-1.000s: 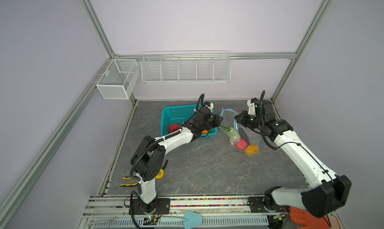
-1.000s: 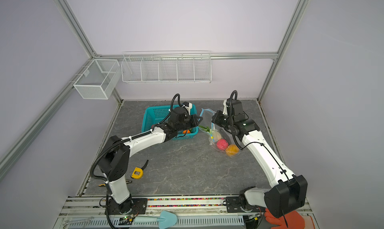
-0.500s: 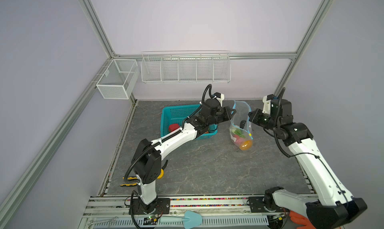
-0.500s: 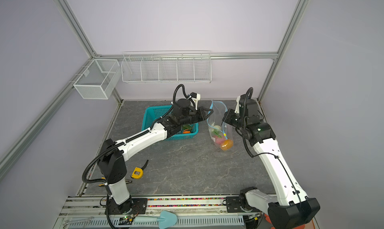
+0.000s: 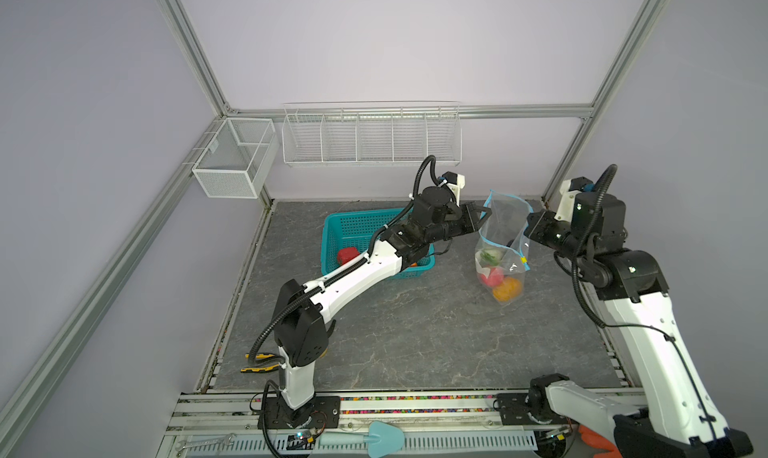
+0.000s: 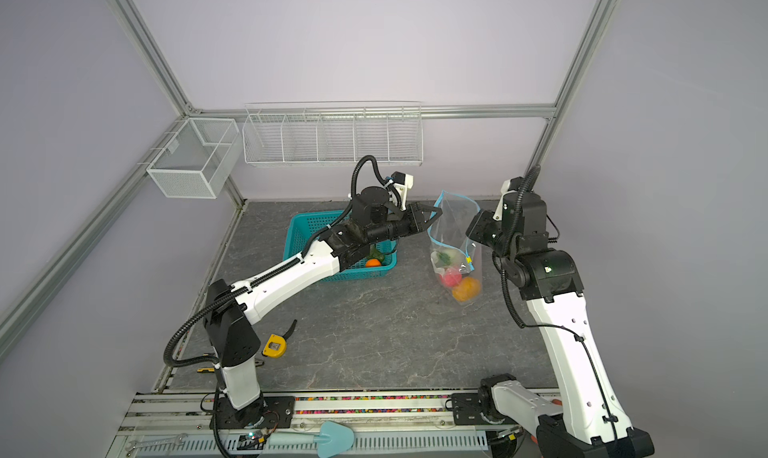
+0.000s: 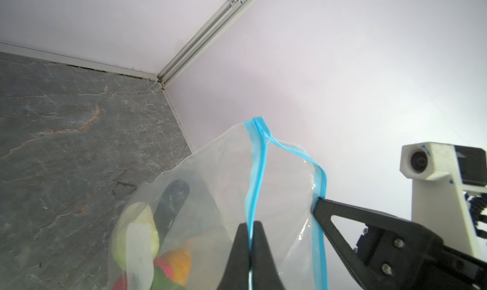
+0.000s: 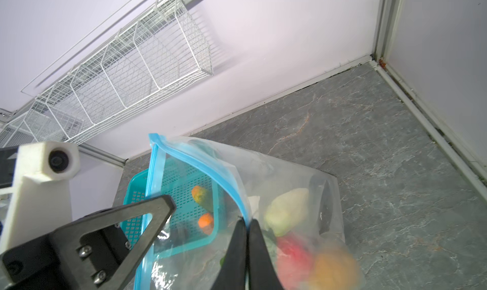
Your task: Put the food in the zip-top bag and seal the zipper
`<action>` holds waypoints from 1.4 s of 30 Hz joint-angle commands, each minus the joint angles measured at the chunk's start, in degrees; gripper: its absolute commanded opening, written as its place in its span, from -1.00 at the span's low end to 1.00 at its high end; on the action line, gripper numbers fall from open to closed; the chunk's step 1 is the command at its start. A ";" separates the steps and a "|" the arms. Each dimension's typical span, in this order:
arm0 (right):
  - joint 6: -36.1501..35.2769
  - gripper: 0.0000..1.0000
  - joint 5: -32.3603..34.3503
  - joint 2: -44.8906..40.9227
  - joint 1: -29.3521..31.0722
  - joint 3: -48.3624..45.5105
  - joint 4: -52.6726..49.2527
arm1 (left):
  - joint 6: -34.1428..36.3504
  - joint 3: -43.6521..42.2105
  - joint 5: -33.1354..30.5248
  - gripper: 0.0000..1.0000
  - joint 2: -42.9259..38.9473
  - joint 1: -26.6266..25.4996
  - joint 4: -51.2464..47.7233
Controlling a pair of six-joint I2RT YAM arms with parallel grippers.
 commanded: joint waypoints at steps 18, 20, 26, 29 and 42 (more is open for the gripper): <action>4.54 -0.86 -15.46 5.34 -1.60 -8.38 7.06 | -10.80 -9.48 -0.55 -0.82 8.83 -0.09 10.56; 4.53 -0.86 -14.95 6.63 -0.20 -8.81 7.85 | -10.65 -11.73 -1.32 -0.73 8.42 0.48 10.36; 4.61 -0.86 -14.92 8.90 0.53 -9.15 8.80 | -7.81 -15.45 -4.14 -0.41 5.53 2.05 7.57; 4.62 -0.86 -14.29 8.98 0.53 -9.52 8.96 | -2.17 -17.01 -10.53 -0.28 1.04 2.71 1.67; 4.90 -0.86 -12.86 9.77 3.21 -10.62 9.97 | 11.24 -16.43 -19.89 0.06 -9.37 5.18 -14.13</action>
